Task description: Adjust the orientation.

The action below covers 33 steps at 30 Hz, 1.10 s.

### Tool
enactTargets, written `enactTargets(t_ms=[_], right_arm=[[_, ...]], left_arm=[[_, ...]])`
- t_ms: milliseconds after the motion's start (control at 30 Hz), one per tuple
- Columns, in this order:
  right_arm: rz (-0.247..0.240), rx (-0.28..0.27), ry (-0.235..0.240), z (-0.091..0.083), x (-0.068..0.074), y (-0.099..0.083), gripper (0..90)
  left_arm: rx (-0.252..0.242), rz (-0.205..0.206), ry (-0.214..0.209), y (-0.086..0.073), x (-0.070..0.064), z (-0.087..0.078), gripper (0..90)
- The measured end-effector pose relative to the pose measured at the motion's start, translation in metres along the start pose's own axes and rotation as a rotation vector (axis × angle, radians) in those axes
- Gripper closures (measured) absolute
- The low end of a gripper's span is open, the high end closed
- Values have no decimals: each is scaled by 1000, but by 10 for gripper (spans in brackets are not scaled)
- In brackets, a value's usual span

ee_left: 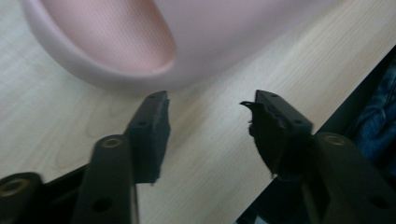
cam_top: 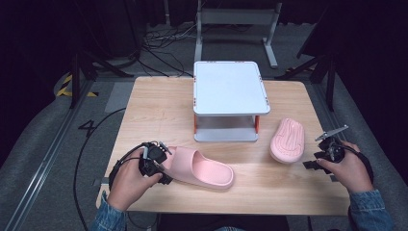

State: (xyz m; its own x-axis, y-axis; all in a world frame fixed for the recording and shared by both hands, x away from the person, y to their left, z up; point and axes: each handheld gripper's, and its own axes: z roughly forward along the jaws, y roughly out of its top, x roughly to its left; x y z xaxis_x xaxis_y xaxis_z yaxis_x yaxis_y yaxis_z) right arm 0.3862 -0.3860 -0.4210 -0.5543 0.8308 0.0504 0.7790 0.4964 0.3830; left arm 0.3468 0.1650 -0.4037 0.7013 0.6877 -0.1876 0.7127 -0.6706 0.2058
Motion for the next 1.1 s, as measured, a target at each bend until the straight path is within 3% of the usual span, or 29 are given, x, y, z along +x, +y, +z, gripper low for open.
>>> enactTargets(t_ms=[133,300,433,533,633,1100], right_arm=[[2,0,-1,0,-1,0,327],[0,-5,-2,0,0,1,328],[4,1,-1,2,1,1,328],[-8,-7,0,2,1,1,330],[-10,-27,-3,-2,1,0,331],[8,-30,-23,-6,-3,-14,330]], left_arm=[[71,2,-10,0,-1,12,636],[96,-12,-3,3,0,23,725],[103,-19,14,5,0,27,719],[96,-26,47,6,3,29,628],[90,-37,42,7,5,29,625],[31,-70,123,28,21,29,583]])
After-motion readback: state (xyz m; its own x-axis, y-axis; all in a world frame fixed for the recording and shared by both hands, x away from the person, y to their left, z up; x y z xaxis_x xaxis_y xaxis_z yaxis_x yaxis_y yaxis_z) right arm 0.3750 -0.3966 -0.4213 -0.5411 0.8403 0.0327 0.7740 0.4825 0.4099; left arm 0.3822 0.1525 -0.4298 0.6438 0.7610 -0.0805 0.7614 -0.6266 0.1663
